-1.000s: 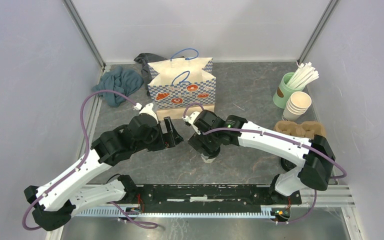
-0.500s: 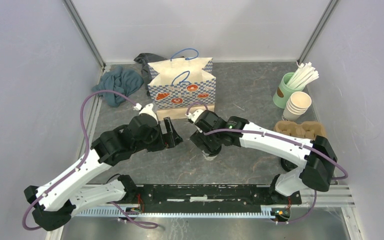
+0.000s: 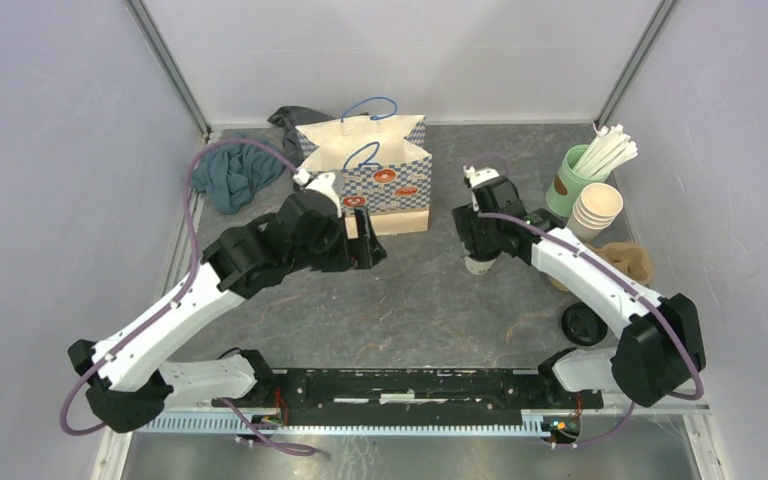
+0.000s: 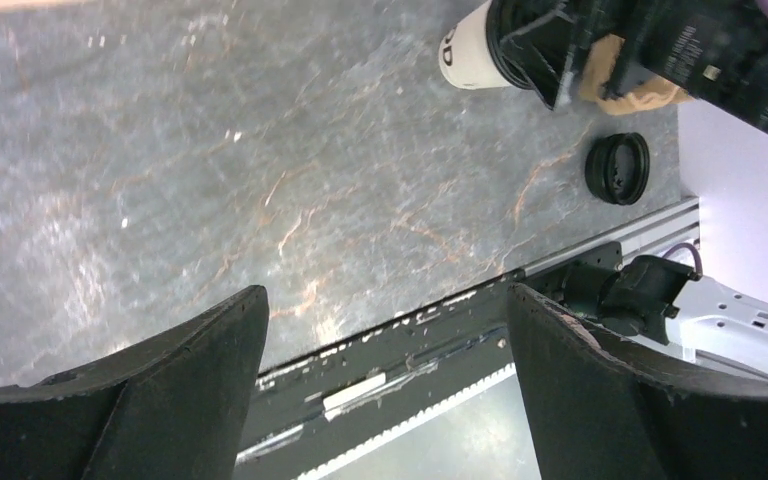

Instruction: Pack the takeout coffee

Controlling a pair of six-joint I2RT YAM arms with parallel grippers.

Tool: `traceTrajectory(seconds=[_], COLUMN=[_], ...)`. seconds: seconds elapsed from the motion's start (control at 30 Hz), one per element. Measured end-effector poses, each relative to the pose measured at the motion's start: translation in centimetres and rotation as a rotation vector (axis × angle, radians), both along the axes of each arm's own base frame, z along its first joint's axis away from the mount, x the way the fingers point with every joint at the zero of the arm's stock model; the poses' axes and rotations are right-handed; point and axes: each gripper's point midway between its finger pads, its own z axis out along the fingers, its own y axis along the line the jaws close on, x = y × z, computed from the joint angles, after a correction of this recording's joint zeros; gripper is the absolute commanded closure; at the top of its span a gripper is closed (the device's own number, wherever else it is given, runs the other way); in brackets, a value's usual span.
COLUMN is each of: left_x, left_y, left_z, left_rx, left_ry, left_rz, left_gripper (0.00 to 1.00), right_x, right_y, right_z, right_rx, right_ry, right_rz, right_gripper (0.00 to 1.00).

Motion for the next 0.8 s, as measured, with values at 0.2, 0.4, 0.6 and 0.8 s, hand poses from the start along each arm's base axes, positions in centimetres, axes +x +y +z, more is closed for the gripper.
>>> traceTrajectory(seconds=[0.2,0.4,0.6,0.8], left_x=[3.0,6.0,8.5,10.1], left_y=[-2.6,-4.6,-4.8,-4.7], left_z=[4.1,8.3,8.8,7.4], left_rx=[0.031,0.069,0.134,0.172], left_ry=[-0.143,-0.323,-0.403,-0.389], left_rz=[-0.101,-0.205,-0.264,-0.3], left_gripper=[0.05,0.04,0.04,0.04], right_x=[5.2,8.6,8.7,8.4], right_y=[-3.5,-4.9,-5.1,-5.2], right_z=[0.1,0.2,0.2,2.9], right_rx=[0.009,0.019,0.036,0.056], right_ry=[-0.038,-0.069,-0.063,-0.028], right_rz=[-0.126,-0.175,-0.175,-0.166], right_gripper=[0.17,0.15,0.02,0.02])
